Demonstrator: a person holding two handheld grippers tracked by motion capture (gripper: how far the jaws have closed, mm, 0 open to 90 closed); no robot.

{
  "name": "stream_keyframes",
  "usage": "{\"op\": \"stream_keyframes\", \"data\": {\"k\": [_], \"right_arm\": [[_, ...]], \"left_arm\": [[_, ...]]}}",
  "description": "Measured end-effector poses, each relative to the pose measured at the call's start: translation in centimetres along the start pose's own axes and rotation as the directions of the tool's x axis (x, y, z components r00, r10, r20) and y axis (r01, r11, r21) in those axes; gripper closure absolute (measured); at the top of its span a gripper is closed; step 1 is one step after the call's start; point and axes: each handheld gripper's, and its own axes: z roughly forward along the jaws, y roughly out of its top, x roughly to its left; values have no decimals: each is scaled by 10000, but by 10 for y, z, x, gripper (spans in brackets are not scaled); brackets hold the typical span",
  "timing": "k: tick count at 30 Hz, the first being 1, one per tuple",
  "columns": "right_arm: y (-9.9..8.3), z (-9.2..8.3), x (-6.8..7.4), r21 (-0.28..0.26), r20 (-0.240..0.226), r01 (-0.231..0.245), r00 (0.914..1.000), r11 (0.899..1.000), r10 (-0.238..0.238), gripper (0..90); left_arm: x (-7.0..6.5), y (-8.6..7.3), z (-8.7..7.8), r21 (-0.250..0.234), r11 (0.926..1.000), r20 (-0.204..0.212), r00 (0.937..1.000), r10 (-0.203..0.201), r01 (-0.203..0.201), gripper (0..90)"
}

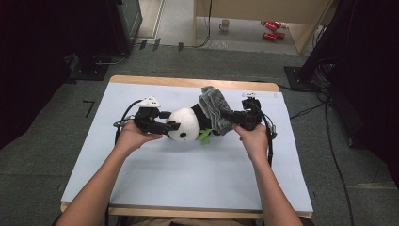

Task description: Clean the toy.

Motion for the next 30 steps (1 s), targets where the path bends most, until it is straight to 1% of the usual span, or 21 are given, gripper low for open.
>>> {"op": "stream_keyframes", "data": {"k": [1, 2, 3, 4, 5, 6, 8, 10, 13, 14, 17, 18, 19, 21, 22, 23, 25, 27, 28, 29, 30], "right_arm": [[0, 0, 0, -10, -12, -6, 10000, 10000, 5, 796], [0, 0, 0, -26, -10, 4, 10000, 10000, -4, 796], [0, 0, 1, -20, -8, 23, 10000, 10000, -23, 796], [1, 0, 2, -32, 13, 47, 10000, 10000, -47, 796], [1, 0, 2, -52, 35, 77, 10000, 10000, -77, 796], [1, -1, 3, -78, 34, 73, 10000, 9999, -73, 796], [2, -3, 4, -116, 48, 121, 9999, 9999, -121, 796], [3, -4, 6, -203, 46, 157, 9999, 9997, -156, 796], [5, -9, 9, -388, -55, 209, 9998, 9990, -211, 796], [6, -11, 11, -461, -123, 229, 9996, 9987, -235, 796], [11, -21, 19, -742, -390, 351, 9985, 9966, -380, 796], [12, -24, 23, -860, -527, 417, 9975, 9954, -463, 796], [13, -26, 28, -933, -689, 472, 9962, 9945, -537, 795], [14, -28, 40, -994, -993, 667, 9921, 9928, -766, 795], [13, -27, 47, -932, -1144, 784, 9894, 9926, -889, 796], [12, -24, 53, -836, -1293, 950, 9860, 9920, -1053, 796], [7, -16, 67, -496, -1577, 1307, 9779, 9902, -1370, 796], [0, -4, 81, -26, -1809, 1745, 9683, 9846, -1721, 796], [-4, 2, 87, 261, -1900, 1967, 9636, 9801, -1883, 796], [-8, 8, 93, 510, -1941, 2158, 9599, 9751, -2022, 796], [-12, 14, 98, 761, -1980, 2425, 9543, 9672, -2236, 796]], "left_arm": [[0, 1, 2, 157, 9998, -97, 9999, 116, -115, 316], [0, 2, 4, 221, 9996, -320, 9993, 195, -188, 337], [0, 2, 4, 256, 9996, -384, 9992, 129, -119, 361], [0, 3, 5, 306, 9995, -425, 9990, 135, -122, 410], [0, 3, 5, 368, 9990, -578, 9980, 260, -239, 458], [-1, 3, 5, 425, 9989, -687, 9974, 209, -180, 505], [-2, 3, 5, 473, 9989, -803, 9968, 50, -12, 617], [-3, 3, 5, 349, 9993, -858, 9962, -122, 152, 707], [-1, 2, 1, -30, 9974, -586, 9957, -724, 724, 770], [0, 2, -1, -242, 9943, -395, 9937, -1048, 1039, 777], [2, 5, -10, -936, 9805, -53, 9847, -1740, 1728, 787], [2, 6, -13, -1111, 9739, 59, 9801, -1983, 1977, 787], [1, 7, -16, -1272, 9678, 44, 9758, -2185, 2173, 787], [2, 8, -21, -1611, 9481, 260, 9615, -2736, 2741, 786], [2, 9, -24, -1791, 9362, 369, 9530, -3007, 3023, 786], [2, 9, -26, -1864, 9290, 492, 9475, -3160, 3195, 785], [1, 9, -29, -2028, 9157, 557, 9377, -3431, 3470, 783], [0, 7, -31, -2177, 9003, 573, 9258, -3737, 3769, 780], [1, 6, -31, -2155, 8958, 614, 9209, -3849, 3888, 779], [0, 4, -32, -2242, 8876, 609, 9148, -3993, 4024, 778], [1, 3, -32, -2278, 8818, 704, 9103, -4080, 4129, 778]]}}
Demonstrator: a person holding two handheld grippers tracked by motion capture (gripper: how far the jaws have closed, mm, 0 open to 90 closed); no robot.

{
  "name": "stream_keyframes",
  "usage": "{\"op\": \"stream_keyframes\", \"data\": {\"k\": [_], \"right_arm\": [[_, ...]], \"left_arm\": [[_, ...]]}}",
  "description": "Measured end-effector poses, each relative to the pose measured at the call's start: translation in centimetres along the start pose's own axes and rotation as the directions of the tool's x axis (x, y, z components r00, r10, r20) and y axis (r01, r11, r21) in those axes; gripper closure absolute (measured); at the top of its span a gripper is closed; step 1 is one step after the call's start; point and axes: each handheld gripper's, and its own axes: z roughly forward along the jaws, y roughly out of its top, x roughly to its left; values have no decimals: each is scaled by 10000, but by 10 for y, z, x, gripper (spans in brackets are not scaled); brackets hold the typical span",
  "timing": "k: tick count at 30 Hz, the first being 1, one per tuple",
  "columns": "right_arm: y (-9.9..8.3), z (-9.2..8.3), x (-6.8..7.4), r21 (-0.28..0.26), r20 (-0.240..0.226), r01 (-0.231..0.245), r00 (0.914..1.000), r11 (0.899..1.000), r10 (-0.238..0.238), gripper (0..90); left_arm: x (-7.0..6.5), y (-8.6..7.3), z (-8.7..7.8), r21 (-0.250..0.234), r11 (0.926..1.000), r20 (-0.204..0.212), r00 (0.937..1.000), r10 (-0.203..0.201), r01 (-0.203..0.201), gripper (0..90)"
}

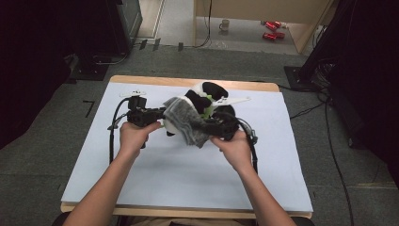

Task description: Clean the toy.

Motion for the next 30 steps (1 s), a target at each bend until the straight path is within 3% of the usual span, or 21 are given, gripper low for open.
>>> {"op": "stream_keyframes", "data": {"k": [3, 6, 11, 17, 28, 30], "right_arm": [[-6, 20, 12, 749, -96, 444, 9990, 9962, -438, 798], [-11, 37, 21, 1152, -215, 696, 9975, 9909, -676, 799], [-19, 57, 31, 1153, 202, 1475, 9884, 9823, -1508, 799], [-35, 75, 14, 1694, 562, 872, 9936, 9817, -980, 800], [-53, 92, -5, 2523, 1290, 542, 9876, 9661, -891, 800], [-53, 93, -2, 2654, 1218, 739, 9865, 9613, -1095, 799]], "left_arm": [[0, -2, -1, -25, 9999, -84, 9999, -108, 108, 777], [-2, -5, 0, 13, 10000, -188, 9998, -90, 90, 777], [-7, -10, 5, 254, 9997, -168, 9999, -5, 9, 777], [-10, -11, 7, 306, 9995, -87, 10000, 1, 1, 777], [-13, -5, -2, -202, 9998, 194, 9998, -27, 31, 775], [-11, -4, -3, -234, 9997, 126, 9999, -56, 59, 774]]}}
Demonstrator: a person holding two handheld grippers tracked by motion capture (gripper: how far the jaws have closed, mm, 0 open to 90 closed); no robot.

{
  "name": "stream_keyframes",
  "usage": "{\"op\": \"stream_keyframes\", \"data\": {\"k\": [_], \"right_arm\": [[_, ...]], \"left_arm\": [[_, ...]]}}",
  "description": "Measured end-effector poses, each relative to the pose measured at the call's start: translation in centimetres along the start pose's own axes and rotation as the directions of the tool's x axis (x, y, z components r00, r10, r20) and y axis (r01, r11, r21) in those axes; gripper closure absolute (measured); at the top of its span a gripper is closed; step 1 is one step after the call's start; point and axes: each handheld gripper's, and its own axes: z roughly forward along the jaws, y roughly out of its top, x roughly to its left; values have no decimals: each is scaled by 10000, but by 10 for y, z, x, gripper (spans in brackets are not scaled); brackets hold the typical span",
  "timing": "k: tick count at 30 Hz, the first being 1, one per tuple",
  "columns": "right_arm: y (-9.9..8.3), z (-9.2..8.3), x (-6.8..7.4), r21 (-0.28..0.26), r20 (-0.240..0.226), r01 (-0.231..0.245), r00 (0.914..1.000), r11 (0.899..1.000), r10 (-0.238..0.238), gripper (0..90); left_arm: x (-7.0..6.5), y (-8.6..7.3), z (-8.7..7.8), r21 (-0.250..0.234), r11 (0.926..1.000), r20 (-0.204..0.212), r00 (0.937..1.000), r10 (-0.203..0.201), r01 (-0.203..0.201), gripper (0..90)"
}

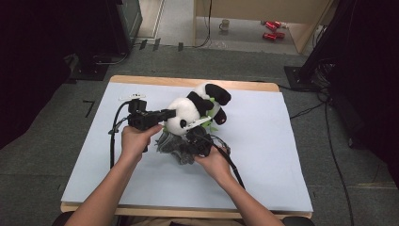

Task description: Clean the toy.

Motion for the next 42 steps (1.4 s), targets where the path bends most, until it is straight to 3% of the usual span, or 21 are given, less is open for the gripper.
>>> {"op": "stream_keyframes", "data": {"k": [3, 7, 10, 12, 16, 21, 27, 32, 36, 39, 42], "right_arm": [[4, -4, 14, 192, -263, 628, 9977, 9978, -623, 799], [12, -13, 38, 66, -275, 1668, 9856, 9860, -1666, 799], [18, -22, 47, -162, -111, 1909, 9815, 9815, -1911, 799], [21, -28, 46, -460, 257, 1861, 9824, 9814, -1851, 800], [22, -34, 32, -970, 614, 1213, 9914, 9879, -1157, 800], [17, -27, 23, -921, 553, 705, 9963, 9932, -656, 801], [12, -19, 17, -860, 672, 706, 9956, 9938, -649, 802], [6, -8, 9, -543, 937, 575, 9942, 9969, -523, 800], [0, -3, -4, -585, 1055, 262, 9942, 9979, -199, 800], [-2, -1, -12, -458, 1286, 8, 9917, 9990, 51, 800], [-4, -2, -12, -371, 1096, -19, 9940, 9993, 60, 800]], "left_arm": [[3, 1, -1, -75, 9999, -114, 9999, -90, 89, 774], [6, -1, 0, -27, 9999, -157, 9998, -133, 133, 774], [4, -3, 2, 92, 9999, -172, 9998, -74, 76, 774], [2, -5, 5, 171, 9998, -100, 9999, -97, 99, 774], [-5, -11, 14, 488, 9988, 38, 10000, 66, -68, 774], [-11, -15, 20, 628, 9978, -29, 9998, 204, -202, 774], [-7, -15, 20, 624, 9980, -60, 10000, 40, -36, 774], [-5, -11, 13, 279, 9990, 269, 9990, -344, 336, 774], [-5, -7, 8, 58, 9991, 454, 9981, -413, 411, 774], [-4, -6, 6, -102, 9989, 397, 9982, -443, 447, 774], [-1, -4, 4, -289, 9982, 239, 9984, -518, 525, 773]]}}
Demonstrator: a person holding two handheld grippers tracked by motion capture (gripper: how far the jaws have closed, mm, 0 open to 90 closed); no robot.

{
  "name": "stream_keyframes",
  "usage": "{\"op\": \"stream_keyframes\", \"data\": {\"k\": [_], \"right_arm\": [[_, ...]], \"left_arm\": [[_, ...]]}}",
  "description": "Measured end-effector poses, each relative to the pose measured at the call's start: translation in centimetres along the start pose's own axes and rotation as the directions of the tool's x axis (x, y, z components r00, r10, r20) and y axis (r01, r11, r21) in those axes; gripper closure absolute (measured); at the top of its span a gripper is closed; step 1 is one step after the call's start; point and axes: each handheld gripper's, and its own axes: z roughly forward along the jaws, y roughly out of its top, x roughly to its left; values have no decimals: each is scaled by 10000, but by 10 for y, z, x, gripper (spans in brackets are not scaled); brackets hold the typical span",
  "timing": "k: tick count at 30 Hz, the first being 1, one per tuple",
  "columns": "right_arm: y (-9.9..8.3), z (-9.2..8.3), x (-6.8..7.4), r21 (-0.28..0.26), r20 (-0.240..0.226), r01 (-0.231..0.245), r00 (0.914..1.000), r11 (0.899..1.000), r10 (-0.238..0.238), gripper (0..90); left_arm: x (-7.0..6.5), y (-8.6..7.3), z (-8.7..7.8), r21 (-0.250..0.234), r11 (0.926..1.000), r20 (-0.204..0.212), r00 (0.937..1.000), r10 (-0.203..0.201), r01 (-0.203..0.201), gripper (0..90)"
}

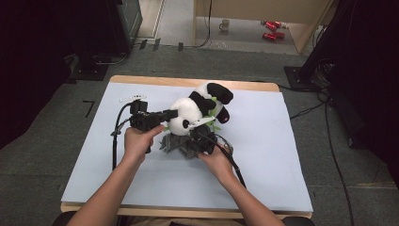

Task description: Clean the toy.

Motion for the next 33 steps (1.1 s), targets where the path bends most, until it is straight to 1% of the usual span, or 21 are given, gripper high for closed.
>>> {"op": "stream_keyframes", "data": {"k": [2, 3, 5, 7, 9, 11, 13, 15, 16, 18, 20, 22, 26, 27, 33], "right_arm": [[2, -3, 9, 51, -227, 277, 9994, 9996, -276, 800], [4, -4, 15, 66, -308, 462, 9985, 9989, -460, 800], [8, -7, 29, -28, -483, 913, 9946, 9958, -913, 800], [13, -12, 42, -178, -636, 1285, 9896, 9916, -1294, 801], [17, -17, 51, -342, -697, 1466, 9864, 9886, -1486, 800], [21, -22, 55, -636, -657, 1464, 9864, 9872, -1505, 801], [24, -28, 55, -879, -408, 1615, 9854, 9830, -1655, 801], [27, -34, 54, -1015, -215, 1514, 9878, 9832, -1543, 802], [27, -37, 53, -1089, -178, 1369, 9900, 9846, -1396, 802], [29, -41, 50, -1325, -66, 1290, 9914, 9827, -1311, 803], [30, -45, 48, -1361, 8, 1228, 9923, 9831, -1239, 803], [30, -46, 47, -1484, 137, 1269, 9919, 9808, -1263, 803], [30, -44, 46, -1555, 265, 1245, 9922, 9800, -1218, 802], [29, -43, 46, -1521, 265, 1153, 9933, 9816, -1126, 802], [21, -28, 42, -1405, 393, 1134, 9933, 9836, -1089, 805]], "left_arm": [[1, 0, -1, -80, 10000, -110, 9999, -52, 51, 773], [2, 0, -1, -136, 9999, -194, 9998, -7, 5, 773], [2, -1, -1, -131, 9999, -349, 9994, 6, -10, 773], [3, -3, 1, -64, 10000, -415, 9991, 12, -14, 773], [3, -5, 3, -12, 10000, -433, 9991, 35, -35, 772], [1, -7, 6, 59, 9999, -455, 9989, 109, -106, 771], [-1, -9, 9, 200, 9995, -480, 9986, 240, -230, 770], [-4, -12, 13, 325, 9989, -474, 9983, 342, -327, 770], [-5, -14, 15, 430, 9985, -460, 9983, 367, -347, 769], [-6, -17, 20, 616, 9973, -420, 9982, 434, -407, 769], [-9, -20, 23, 714, 9962, -355, 9980, 516, -490, 769], [-11, -20, 24, 726, 9961, -306, 9982, 524, -500, 768], [-13, -22, 25, 803, 9957, -253, 9986, 474, -453, 770], [-13, -22, 25, 825, 9955, -281, 9984, 496, -472, 770], [-13, -23, 28, 982, 9940, -383, 9980, 513, -473, 772]]}}
